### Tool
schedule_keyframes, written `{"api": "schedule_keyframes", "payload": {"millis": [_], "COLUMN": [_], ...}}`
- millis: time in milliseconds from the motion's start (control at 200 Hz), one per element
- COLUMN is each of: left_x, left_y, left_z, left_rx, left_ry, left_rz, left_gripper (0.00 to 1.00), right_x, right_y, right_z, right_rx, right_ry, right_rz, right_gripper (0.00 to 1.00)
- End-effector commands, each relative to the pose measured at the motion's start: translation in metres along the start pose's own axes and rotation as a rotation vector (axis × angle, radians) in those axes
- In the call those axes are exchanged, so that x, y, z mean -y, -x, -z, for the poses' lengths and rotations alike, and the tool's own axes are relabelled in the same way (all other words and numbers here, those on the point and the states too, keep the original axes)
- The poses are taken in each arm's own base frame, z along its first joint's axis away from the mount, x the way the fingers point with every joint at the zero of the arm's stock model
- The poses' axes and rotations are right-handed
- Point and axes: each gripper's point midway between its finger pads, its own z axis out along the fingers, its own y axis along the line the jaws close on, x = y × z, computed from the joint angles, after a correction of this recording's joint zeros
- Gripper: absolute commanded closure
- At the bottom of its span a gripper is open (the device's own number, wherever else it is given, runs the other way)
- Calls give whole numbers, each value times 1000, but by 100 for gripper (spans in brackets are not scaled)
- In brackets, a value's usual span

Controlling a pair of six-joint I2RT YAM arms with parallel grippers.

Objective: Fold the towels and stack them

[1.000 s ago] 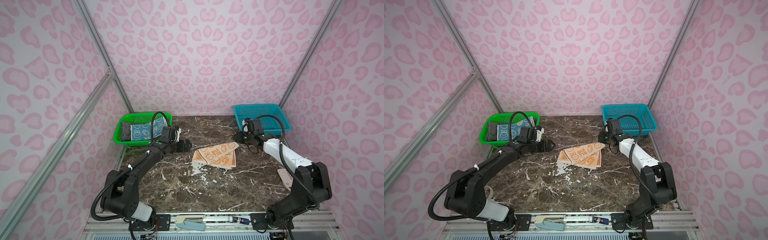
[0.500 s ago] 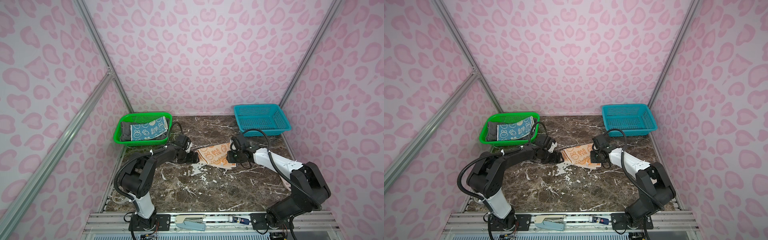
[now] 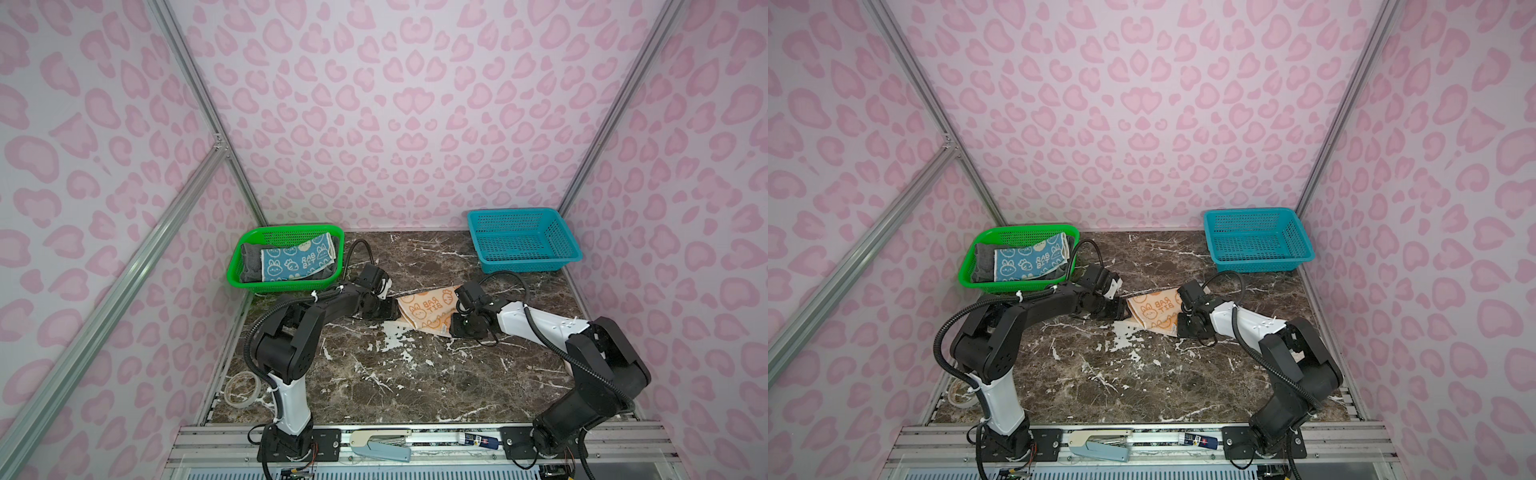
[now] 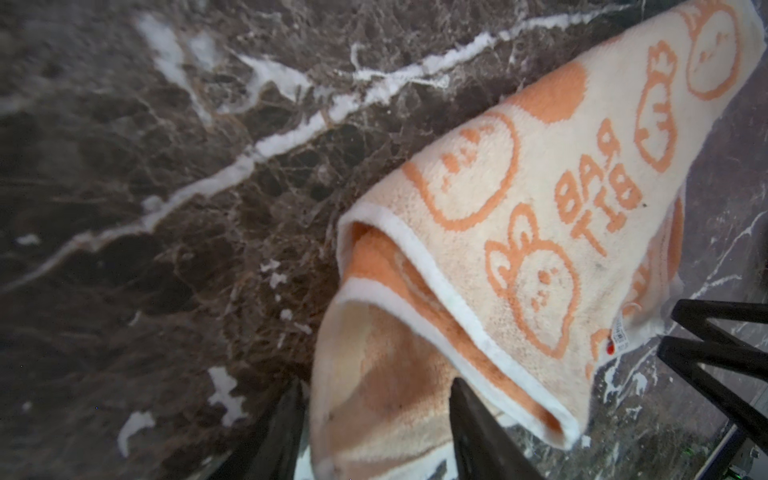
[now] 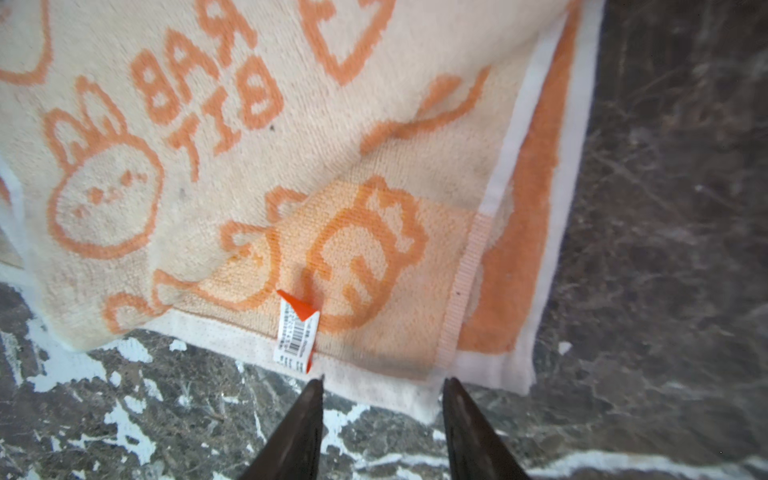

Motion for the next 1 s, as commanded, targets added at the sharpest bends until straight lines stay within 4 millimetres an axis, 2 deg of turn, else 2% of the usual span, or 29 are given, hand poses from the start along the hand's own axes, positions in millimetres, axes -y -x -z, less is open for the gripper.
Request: {"api": "schedule_keyframes", "payload": {"millis": [0,95,190,245,405,545,660,750,815,830,870,995], "left_x": [-19,-18,-15,-13,2,31,60,85,101,110,122,153], "left_y": [-34,-33,-31,-29,-19,3,26,46,56,66,74,91], "left_z": [-5,-1,2,3,14,41,73,102,121,132,147,186], "left_rx": [-119,-115,-107,-103,-76,-9,66,130,170,202,237,326], "left_ry": [82,79,69,63,12,-80,-167,-244,-295,-317,-357,-478], "left_rz": [41,41,43,46,43,28,1,-33,-57,-74,-95,-148], "left_gripper": [51,62,79,96,96,96,96,96,96,96,96,96], "right_x": [-2,1,4,7,11,5,-4,-10,-12,-12,-11,-8], "right_y": [-3,-10,-14,-15,-20,-19,-10,0,7,8,12,19], "right_z": [-7,-11,-8,-7,-13,-12,-3,9,20,22,28,40], "right_rx": [-23,-47,-44,-43,-64,-57,-10,47,93,102,129,186], "right_ry": [1,-23,-53,-68,-96,-71,-24,11,20,20,20,21], "right_rz": [-24,-33,-24,-22,-12,-7,1,11,17,18,18,17], "right_gripper": [52,53,51,49,47,53,62,65,63,62,61,54]}}
